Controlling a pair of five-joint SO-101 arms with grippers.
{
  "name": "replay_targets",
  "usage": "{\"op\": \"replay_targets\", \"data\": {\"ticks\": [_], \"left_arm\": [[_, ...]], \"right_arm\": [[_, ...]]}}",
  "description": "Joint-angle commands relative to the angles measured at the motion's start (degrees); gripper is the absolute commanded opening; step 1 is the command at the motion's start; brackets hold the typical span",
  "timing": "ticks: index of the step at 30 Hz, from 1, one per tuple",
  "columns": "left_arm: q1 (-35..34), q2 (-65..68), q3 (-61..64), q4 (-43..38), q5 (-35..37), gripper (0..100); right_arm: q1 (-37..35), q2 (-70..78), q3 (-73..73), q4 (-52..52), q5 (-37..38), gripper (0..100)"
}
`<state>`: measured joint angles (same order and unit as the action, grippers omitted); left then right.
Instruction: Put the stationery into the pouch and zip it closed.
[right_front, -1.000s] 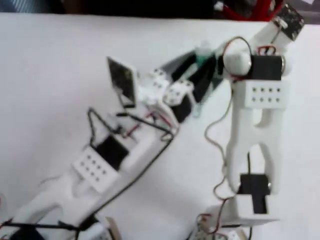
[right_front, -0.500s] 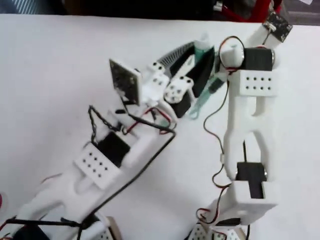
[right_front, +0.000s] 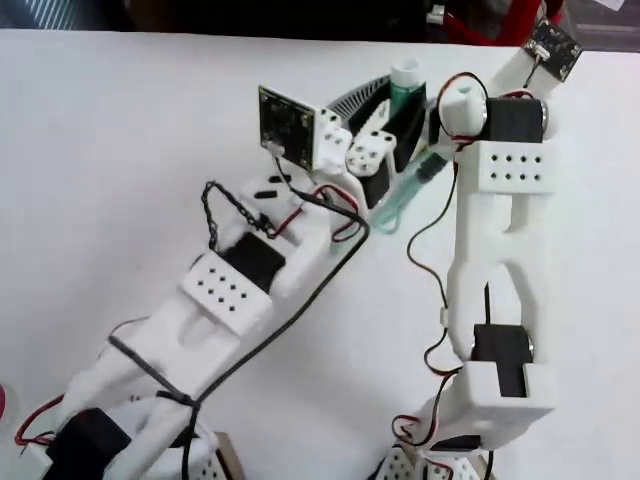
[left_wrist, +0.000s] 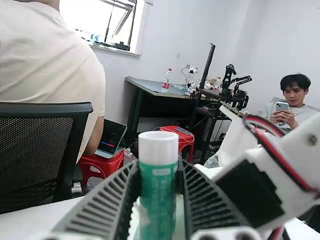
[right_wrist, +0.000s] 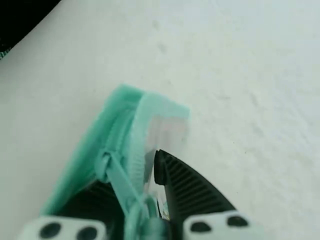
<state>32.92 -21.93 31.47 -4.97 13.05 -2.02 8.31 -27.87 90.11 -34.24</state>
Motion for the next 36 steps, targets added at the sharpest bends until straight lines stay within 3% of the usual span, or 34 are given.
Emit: {"op": "replay_targets", "data": {"ticks": [1, 12, 17, 20, 24, 30, 36], "left_arm": [[-2.68, 0.66, -3.34, -1.41, -0.44, 3], [-7.25, 1.80, 0.00, -0.62, -0.53, 3], [-8.40, 2.15, 1.32, 2.46, -0.62, 4], [-8.04, 1.89, 2.64, 4.84, -0.62, 11], [-6.02, 1.89, 1.67, 11.16, -0.18, 16], [-4.53, 1.80, -3.60, 20.22, 0.00, 17], [-6.02, -1.89, -13.98, 34.37, 5.45, 22]], "right_arm": [[1.19, -1.36, -0.44, -1.45, 2.20, 1.8], [0.92, -5.67, -2.02, -5.93, 10.90, 1.8], [1.36, -9.19, -2.20, -11.12, 18.11, 2.1], [0.92, -11.74, -2.20, -11.56, 25.85, 2.2], [-0.31, -13.58, -1.85, -11.74, 32.35, 2.2], [-1.10, -13.58, -0.26, -9.71, 32.53, 2.2], [-0.92, -13.85, 4.04, -9.63, 32.53, 2.2]]}}
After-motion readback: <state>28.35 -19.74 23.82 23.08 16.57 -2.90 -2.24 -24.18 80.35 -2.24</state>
